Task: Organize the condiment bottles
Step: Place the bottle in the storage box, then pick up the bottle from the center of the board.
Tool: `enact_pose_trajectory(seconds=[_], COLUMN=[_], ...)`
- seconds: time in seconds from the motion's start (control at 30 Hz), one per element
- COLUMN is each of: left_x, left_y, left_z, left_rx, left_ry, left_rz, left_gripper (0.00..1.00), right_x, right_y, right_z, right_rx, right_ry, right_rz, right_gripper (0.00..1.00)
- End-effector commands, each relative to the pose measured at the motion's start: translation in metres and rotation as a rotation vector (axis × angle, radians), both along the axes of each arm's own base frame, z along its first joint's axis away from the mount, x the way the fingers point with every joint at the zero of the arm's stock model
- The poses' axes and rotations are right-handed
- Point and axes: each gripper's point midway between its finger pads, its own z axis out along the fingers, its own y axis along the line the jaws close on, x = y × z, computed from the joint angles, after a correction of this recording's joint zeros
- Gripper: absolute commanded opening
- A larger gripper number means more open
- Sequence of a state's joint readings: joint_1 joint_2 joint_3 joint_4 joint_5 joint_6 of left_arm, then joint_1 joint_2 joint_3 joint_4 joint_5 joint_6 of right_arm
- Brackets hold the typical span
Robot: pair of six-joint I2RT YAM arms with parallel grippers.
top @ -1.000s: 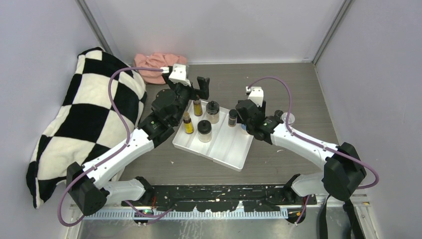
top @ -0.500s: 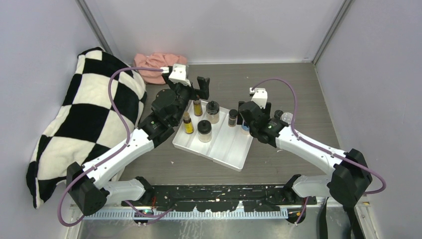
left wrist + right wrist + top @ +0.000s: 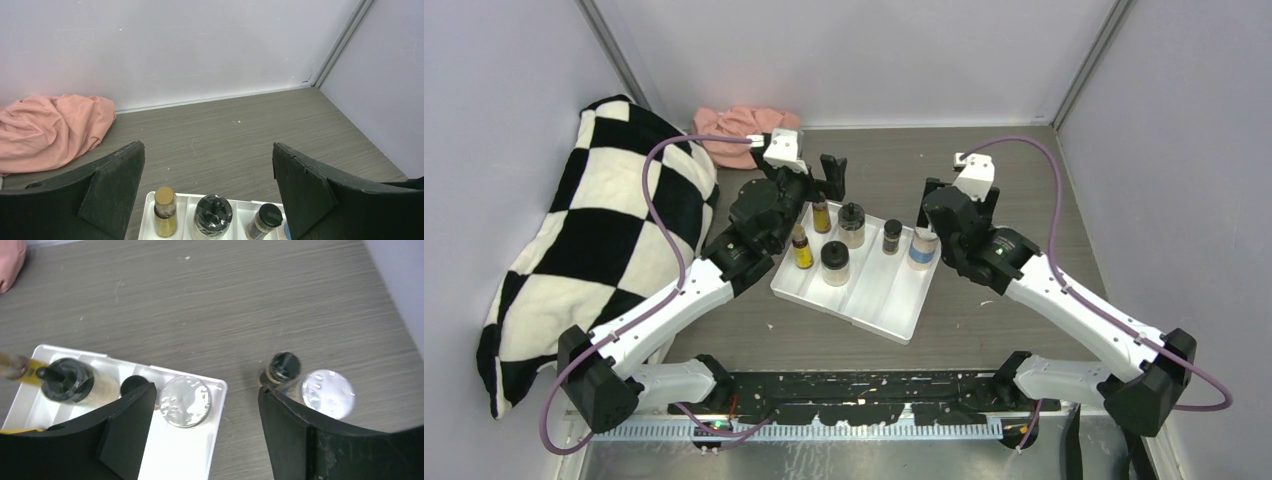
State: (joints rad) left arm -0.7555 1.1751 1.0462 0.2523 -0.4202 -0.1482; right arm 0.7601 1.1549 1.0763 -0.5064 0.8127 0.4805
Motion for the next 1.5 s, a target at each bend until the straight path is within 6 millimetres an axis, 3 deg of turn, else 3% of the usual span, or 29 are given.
enact_pose_trajectory(seconds=[0.0, 0.23, 0.5, 1.07, 1.47], left_x=[-0.004, -0.007, -0.007, -0.003, 0.0], left_y=[-0.002, -0.006, -0.012, -0.014, -0.016], left_z=[0.022, 0.018, 0.014, 0.008, 0.002], left_rx=[-0.051, -0.063, -0.073, -0.054, -0.048], left_ry=[-0.032, -0.022, -0.013, -0.013, -0.014], left_rz=[-0.021, -0.045, -0.068, -0.064, -0.062], left_gripper=[1.0, 1.0, 1.0, 1.0, 1.0], right_x=[-0.017, -0.039, -0.047, -0.026, -0.014], right_y=[-0.042, -0.087, -0.12, -0.124, -0.13], right_z=[0.02, 0.009, -0.014, -0.065, -0.083], right_rx=[-0.055, -0.124, -0.08, -0.045, -0.027], right_ry=[-0.025, -0.019, 0.004, 0.086, 0.109], right_rz=[-0.169, -0.342, -0.441, -0.458, -0.466], right_gripper=[0.8, 0.83, 0.88, 0.92, 0.92])
